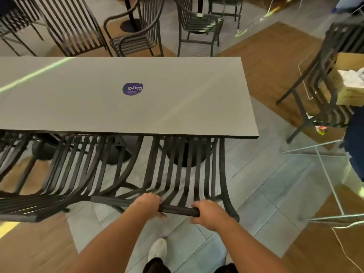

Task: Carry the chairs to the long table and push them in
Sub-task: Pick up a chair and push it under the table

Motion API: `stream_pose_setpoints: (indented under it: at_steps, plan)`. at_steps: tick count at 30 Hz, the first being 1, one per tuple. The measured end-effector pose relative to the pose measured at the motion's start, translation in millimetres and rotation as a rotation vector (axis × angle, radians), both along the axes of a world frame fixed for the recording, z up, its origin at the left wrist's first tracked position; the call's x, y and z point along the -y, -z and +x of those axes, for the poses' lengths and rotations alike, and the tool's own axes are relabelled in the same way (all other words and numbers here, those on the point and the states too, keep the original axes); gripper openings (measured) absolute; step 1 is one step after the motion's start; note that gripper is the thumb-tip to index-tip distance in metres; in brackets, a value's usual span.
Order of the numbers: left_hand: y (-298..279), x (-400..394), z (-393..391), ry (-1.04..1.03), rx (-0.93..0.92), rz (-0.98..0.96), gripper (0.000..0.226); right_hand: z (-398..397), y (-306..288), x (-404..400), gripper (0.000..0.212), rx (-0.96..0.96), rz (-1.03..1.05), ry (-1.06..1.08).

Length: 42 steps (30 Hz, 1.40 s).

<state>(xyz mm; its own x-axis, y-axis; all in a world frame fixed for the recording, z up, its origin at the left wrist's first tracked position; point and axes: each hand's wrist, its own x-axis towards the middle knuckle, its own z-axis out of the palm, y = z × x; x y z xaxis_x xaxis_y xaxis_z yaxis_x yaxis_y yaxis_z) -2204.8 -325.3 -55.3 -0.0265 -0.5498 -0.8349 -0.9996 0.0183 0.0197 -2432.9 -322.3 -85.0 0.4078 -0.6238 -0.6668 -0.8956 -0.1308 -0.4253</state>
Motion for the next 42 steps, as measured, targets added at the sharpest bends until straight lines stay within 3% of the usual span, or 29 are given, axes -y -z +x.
stream_pose_setpoints:
  at_steps: [2,5,12,17,23,30,42]
  plan:
    - [-9.8,9.0,-35.3,-0.022,-0.104,0.005,0.06,-25.0,-8.4,7.7,0.05,0.12,0.058,0.074]
    - [-23.2,27.0,-95.8,-0.11,-0.171,-0.026,0.086,-78.1,-19.2,25.9,0.046,0.145,0.002,0.153]
    - [-23.1,61.0,-213.6,-0.251,-0.242,-0.202,0.05,-235.1,-38.0,91.9,0.041,-0.056,-0.13,0.208]
    - [-25.3,115.8,-273.1,-0.286,-0.294,-0.299,0.046,-312.8,-46.9,151.6,0.038,-0.149,-0.173,0.239]
    - [-22.7,224.7,-326.7,-0.356,-0.339,-0.407,0.041,-353.7,-56.6,248.7,0.044,-0.188,-0.21,0.153]
    - [-23.4,384.5,-370.3,-0.413,-0.349,-0.437,0.046,-393.1,-65.6,415.0,0.044,-0.202,-0.217,0.139]
    - [-48.2,606.9,-380.4,-0.435,-0.326,-0.485,0.048,-413.6,-85.8,667.4,0.04,-0.148,-0.224,0.157]
